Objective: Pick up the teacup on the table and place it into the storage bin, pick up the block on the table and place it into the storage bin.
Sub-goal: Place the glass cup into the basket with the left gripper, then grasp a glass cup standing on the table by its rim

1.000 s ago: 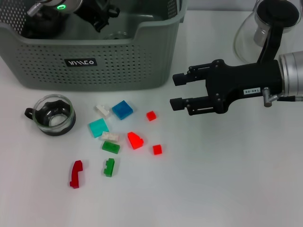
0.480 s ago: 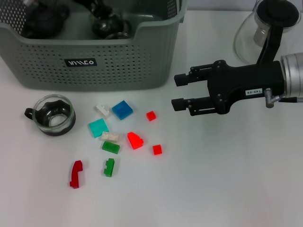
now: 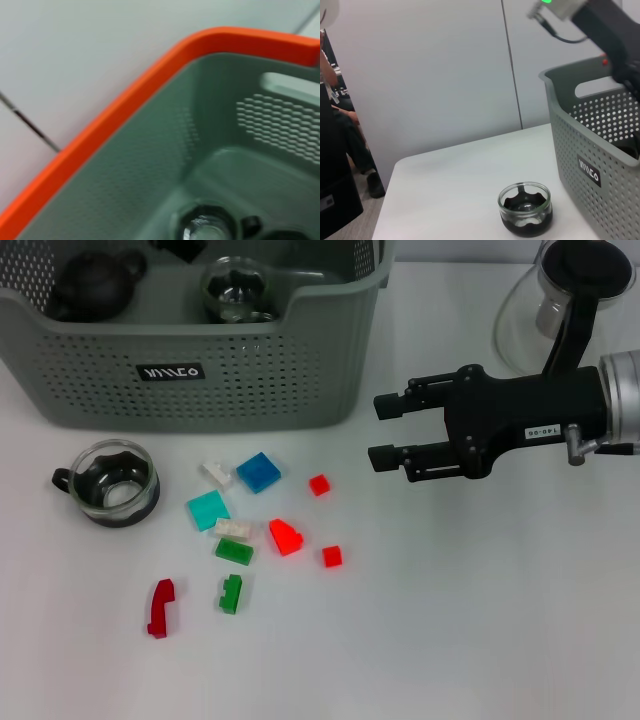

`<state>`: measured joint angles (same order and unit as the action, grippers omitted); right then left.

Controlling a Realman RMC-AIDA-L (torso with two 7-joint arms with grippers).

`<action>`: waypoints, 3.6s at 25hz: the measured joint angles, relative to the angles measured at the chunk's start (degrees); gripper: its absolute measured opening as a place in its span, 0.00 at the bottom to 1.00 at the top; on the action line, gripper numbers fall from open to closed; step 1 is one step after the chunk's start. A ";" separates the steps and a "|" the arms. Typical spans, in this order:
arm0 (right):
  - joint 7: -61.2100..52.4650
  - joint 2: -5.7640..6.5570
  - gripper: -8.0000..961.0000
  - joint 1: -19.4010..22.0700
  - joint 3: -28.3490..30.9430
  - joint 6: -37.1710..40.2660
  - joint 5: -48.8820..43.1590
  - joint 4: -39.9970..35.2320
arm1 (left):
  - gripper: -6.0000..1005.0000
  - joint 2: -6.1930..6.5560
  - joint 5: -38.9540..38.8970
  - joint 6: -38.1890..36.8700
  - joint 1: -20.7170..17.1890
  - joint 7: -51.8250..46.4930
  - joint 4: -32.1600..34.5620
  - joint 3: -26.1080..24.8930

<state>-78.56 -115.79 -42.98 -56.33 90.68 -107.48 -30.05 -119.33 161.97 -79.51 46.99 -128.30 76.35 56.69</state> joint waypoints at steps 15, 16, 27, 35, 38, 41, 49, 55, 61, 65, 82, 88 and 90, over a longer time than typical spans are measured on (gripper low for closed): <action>-0.41 0.32 0.71 0.92 0.46 -0.06 0.09 -0.15 | 0.76 -0.03 -26.92 -36.47 -10.38 11.34 15.47 -11.61; -0.42 0.33 0.71 1.04 0.65 -0.10 0.09 -0.16 | 0.76 -0.13 -26.84 -36.75 -11.32 11.57 15.60 -11.14; 0.15 0.73 0.71 1.99 3.54 0.05 -0.03 -0.15 | 0.76 -2.18 -20.20 -35.87 -20.88 13.99 21.95 -2.91; 0.38 0.51 0.71 1.48 3.60 -0.15 -0.24 -0.20 | 0.75 -4.78 -7.96 -29.67 -21.89 17.11 16.52 4.81; 0.39 0.41 0.71 1.35 3.60 -0.18 -0.25 -0.20 | 0.75 -4.77 -4.22 -25.97 -21.50 17.64 13.14 6.92; 0.41 0.27 0.71 1.18 3.60 -0.22 -0.22 -0.15 | 0.75 -4.77 -2.79 -23.89 -21.46 17.83 12.16 7.81; 0.16 0.09 0.71 1.23 3.60 -0.43 -0.20 -0.08 | 0.75 -4.78 -0.33 -17.81 -21.64 18.70 8.92 9.97; 0.42 0.03 0.71 1.60 3.60 -0.53 -0.16 0.11 | 0.75 -4.90 1.70 -14.22 -21.38 18.40 4.76 11.50; 0.48 0.04 0.71 1.55 3.60 -0.59 -0.21 0.07 | 0.74 -5.01 1.68 -12.05 -21.30 18.11 2.73 12.07; 0.52 0.04 0.71 1.48 3.51 -0.65 -0.26 0.00 | 0.74 -5.04 1.69 -11.43 -21.25 17.74 1.90 12.72; 0.51 0.07 0.71 1.80 3.60 -0.51 -0.21 0.04 | 0.49 -4.77 1.77 -11.32 -20.26 15.43 1.81 13.19; 0.50 0.03 0.71 1.77 3.60 -0.48 -0.21 -0.01 | 0.21 -4.75 1.78 -11.40 -20.19 15.65 1.01 13.26; 0.50 0.04 0.71 1.76 3.60 -0.45 -0.18 -0.03 | 0.14 -4.80 1.78 -11.66 -20.18 15.79 1.20 13.27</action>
<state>-78.06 -115.75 -41.21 -52.73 90.23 -107.66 -30.08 -124.12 163.75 -91.18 26.80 -112.51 77.55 69.96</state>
